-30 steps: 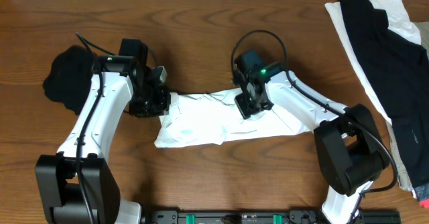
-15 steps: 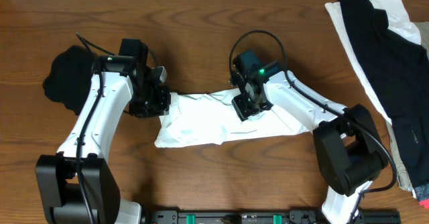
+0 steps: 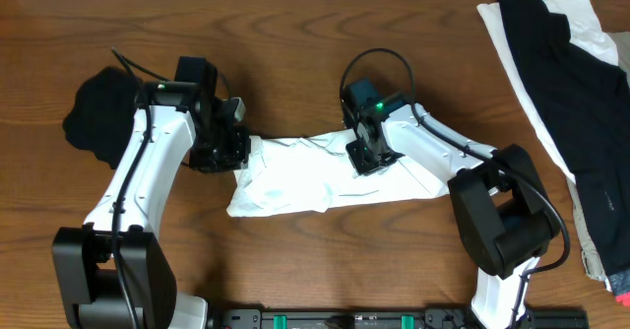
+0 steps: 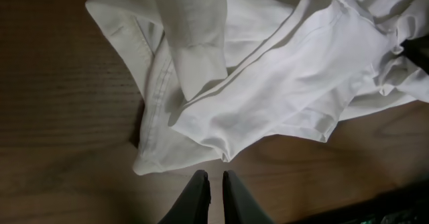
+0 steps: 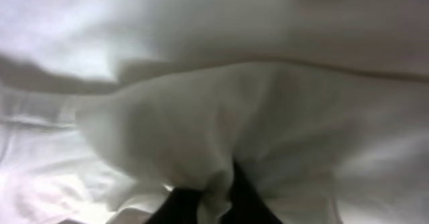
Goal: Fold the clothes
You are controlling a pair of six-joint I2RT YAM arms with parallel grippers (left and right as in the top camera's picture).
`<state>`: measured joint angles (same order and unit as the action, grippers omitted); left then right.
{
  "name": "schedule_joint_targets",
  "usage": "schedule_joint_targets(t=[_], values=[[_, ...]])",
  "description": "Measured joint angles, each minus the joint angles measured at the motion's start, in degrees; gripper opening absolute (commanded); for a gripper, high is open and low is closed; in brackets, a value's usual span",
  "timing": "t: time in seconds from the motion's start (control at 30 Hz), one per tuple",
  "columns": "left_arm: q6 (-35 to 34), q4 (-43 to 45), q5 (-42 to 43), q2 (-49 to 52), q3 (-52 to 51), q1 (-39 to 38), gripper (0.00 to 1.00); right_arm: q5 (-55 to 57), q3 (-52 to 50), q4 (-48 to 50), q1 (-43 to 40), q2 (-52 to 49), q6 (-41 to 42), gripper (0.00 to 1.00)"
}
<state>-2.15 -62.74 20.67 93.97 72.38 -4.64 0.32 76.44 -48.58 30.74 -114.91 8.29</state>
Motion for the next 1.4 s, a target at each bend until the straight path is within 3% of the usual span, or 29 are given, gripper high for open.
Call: schedule_joint_targets(t=[0.97,1.0,1.07,1.1,1.4], values=[[0.0,0.15,-0.02,0.0,0.0,0.0,0.12,2.08,5.57,1.46,0.0,1.95,0.68,0.01],[0.0,0.15,-0.02,0.0,0.0,0.0,0.11,2.05,5.57,1.49,0.0,1.95,0.68,0.03],[0.02,0.15,0.0,0.0,0.0,0.0,0.12,1.81,5.57,1.49,0.0,1.95,0.81,0.22],[0.02,0.15,0.0,0.0,0.0,0.0,0.11,1.68,5.57,1.46,0.0,1.95,1.09,0.27],[0.0,0.15,0.0,0.0,0.0,0.0,0.12,1.18,6.64,-2.89,-0.7,3.63,0.17,0.4]])
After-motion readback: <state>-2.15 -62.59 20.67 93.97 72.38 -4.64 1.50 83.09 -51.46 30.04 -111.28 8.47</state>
